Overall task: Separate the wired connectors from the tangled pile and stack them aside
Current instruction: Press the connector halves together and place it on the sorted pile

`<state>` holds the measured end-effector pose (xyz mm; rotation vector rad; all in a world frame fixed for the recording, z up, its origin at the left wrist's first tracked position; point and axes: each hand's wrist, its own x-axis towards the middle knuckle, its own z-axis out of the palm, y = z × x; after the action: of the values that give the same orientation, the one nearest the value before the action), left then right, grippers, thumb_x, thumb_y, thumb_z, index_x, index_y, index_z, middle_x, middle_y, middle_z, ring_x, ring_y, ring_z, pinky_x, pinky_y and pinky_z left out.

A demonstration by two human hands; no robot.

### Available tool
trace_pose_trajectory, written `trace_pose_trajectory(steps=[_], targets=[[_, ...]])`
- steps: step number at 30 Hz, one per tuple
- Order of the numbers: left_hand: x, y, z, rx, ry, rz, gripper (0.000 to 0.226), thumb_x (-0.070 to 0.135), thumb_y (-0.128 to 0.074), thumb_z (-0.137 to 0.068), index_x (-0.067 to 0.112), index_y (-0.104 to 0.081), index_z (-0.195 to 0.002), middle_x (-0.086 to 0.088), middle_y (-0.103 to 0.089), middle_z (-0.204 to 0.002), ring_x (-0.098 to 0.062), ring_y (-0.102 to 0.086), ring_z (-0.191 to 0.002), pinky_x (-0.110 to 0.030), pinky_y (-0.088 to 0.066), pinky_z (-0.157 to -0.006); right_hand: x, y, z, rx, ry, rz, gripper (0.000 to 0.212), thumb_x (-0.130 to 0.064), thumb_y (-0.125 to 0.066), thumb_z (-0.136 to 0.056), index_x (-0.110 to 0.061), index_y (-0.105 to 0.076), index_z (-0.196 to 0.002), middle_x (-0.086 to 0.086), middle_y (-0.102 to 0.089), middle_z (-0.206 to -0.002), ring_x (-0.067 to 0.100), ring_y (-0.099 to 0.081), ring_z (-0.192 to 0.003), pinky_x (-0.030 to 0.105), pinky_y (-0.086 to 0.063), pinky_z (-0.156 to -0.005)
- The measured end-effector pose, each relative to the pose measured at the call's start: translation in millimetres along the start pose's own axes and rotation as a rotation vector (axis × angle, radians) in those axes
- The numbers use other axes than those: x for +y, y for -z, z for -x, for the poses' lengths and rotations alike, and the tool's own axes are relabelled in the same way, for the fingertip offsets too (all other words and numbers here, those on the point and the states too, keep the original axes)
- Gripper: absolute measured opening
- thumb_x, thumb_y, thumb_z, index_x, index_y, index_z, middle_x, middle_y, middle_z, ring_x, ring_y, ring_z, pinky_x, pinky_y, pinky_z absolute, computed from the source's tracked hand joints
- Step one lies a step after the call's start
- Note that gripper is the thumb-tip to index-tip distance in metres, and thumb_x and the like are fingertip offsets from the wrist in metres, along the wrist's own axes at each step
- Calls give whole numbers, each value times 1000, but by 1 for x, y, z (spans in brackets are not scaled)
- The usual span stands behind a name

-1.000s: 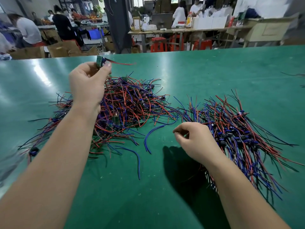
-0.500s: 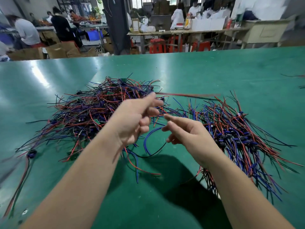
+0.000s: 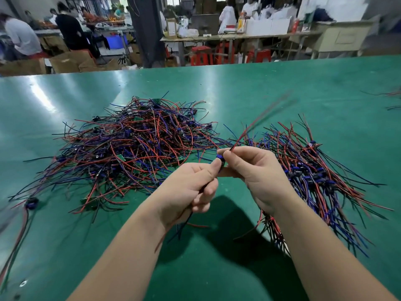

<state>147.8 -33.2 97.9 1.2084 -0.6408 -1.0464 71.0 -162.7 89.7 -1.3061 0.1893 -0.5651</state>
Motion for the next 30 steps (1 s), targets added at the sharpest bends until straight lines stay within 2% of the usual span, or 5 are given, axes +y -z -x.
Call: trace_pose_trajectory(steps=[5, 8, 13, 22, 30], targets=[[-7, -4, -2, 95, 34, 9, 35, 43, -55, -79, 12, -70, -73, -1, -67, -65, -1, -35, -33, -15, -36, -34, 2, 3, -1, 14, -63, 60, 17, -28, -69, -67, -13, -75, -70, 3, -69, -69, 14, -61, -60, 26, -52, -65], [-15, -5, -6, 234, 27, 0, 39, 43, -65, -68, 9, -69, -87, 0, -70, -75, -7, -61, -52, -19, -48, -45, 4, 4, -1, 18, -101, 157, 23, -33, -73, -63, -12, -76, -72, 7, -69, -69, 15, -58, -64, 23, -45, -62], [-20, -8, -8, 299, 18, 38, 20, 24, -71, -72, 7, -67, -80, -4, -69, -68, -11, -66, -57, -19, -52, -50, 3, 6, -1, 84, -157, 176, 15, -24, -75, -66, -10, -74, -71, 10, -64, -68, 16, -53, -63, 22, -41, -59], [-12, -6, 4, 10, 128, -107, 13, 21, -75, -69, 11, -70, -61, -9, -68, -69, -14, -64, -56, -21, -52, -52, -16, 28, -8, 354, -113, -80, 16, 9, -61, -80, -6, -66, -80, -3, -65, -57, 6, -57, -52, 12, -44, -52], [-11, -3, 10, -104, 234, -198, 5, 12, -70, -83, 8, -68, -84, -7, -69, -72, -15, -68, -63, -23, -56, -60, -19, 33, -6, 442, -128, -163, 10, 2, -63, -84, -8, -65, -83, 1, -67, -61, 10, -67, -57, 13, -48, -49]])
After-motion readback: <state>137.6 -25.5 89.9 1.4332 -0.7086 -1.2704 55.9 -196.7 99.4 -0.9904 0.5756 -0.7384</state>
